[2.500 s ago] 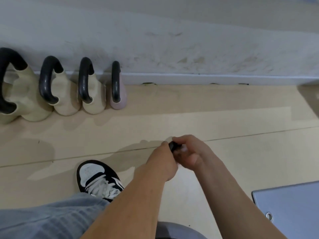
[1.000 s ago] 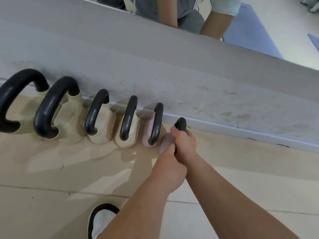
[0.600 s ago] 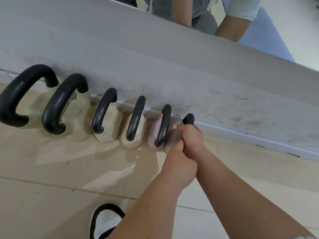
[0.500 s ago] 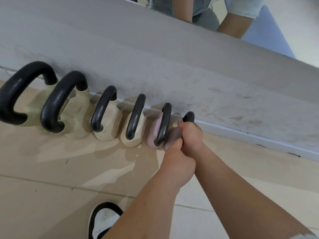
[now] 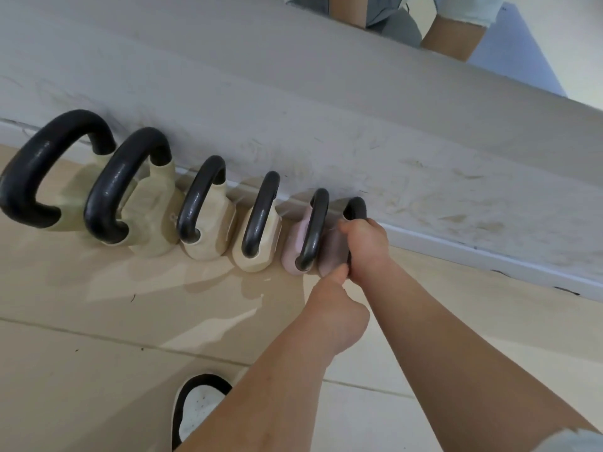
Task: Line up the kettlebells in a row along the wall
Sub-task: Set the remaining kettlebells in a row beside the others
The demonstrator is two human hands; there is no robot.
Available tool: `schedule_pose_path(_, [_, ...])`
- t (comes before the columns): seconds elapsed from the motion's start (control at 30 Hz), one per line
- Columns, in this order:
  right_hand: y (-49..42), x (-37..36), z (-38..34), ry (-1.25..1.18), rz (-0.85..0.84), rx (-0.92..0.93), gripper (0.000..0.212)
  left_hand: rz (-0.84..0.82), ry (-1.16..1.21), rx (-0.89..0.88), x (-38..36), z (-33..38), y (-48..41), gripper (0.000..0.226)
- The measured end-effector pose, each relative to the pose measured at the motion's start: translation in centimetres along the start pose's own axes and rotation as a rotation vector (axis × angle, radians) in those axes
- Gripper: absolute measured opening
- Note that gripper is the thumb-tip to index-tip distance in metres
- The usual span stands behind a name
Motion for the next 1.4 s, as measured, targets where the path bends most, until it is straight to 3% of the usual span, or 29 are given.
schedule_pose_path(0.2, [0.1, -0.4, 0.4, -0.066, -0.001, -0.059, 0.01, 0.032, 0.016, -0.023, 0.6, 0.6, -0.1, 0.085])
schedule_pose_path(0.43, [0.5, 0.5, 1.5, 0.109, -0.059, 0.136, 0.019, 0.041, -0.004, -0.018, 1.5, 0.1, 0.0, 0.087])
schedule_pose_path(0.87, [0.2, 0.2, 1.7, 0.177, -0.012, 0.17, 0.022, 0.124, 0.039, 0.015, 1.6, -0.6, -0.3, 0.091])
schedule_pose_path(1.03, [0.3, 0.6, 1.6, 0.172, 0.003, 0.174, 0.02, 0.192, 0.068, -0.003, 1.6, -1.2, -0.3, 0.072])
schedule_pose_path(1.13, [0.8, 0.9, 1.6, 0.138, 0.027, 0.164, 0.034, 0.305, 0.11, 0.021, 1.9, -1.7, -0.4, 0.051])
schedule_pose_path(1.2, [1.4, 1.2, 1.5, 0.126, 0.095, 0.287, 0.055, 0.417, 0.092, 0.006, 2.5, -1.5, -0.4, 0.036])
schedule_pose_path(1.23, [1.8, 1.4, 1.2, 0.153, 0.159, 0.445, 0.059, 0.488, 0.077, -0.01, 2.8, -1.2, -0.3, 0.029])
schedule_pose_path(1.33, [4.3, 0.5, 0.3, 0.198, 0.14, 0.922, 0.046, 0.661, 0.085, -0.024, 3.9, -0.3, -0.5, 0.017])
schedule_pose_path(1.4, [5.4, -0.8, 0.0, 0.208, 0.024, 0.839, 0.042, 0.654, 0.111, -0.012, 4.3, 0.4, -0.7, 0.016])
Point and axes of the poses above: each hand's wrist, its own y-axis away from the middle knuckle, its own x-axis out of the back of the hand, z = x × y, the point moved 2 cm from there along -y, towards the middle knuckle, and after that the axes turned 13 degrees about z, right-handed, at the moved point
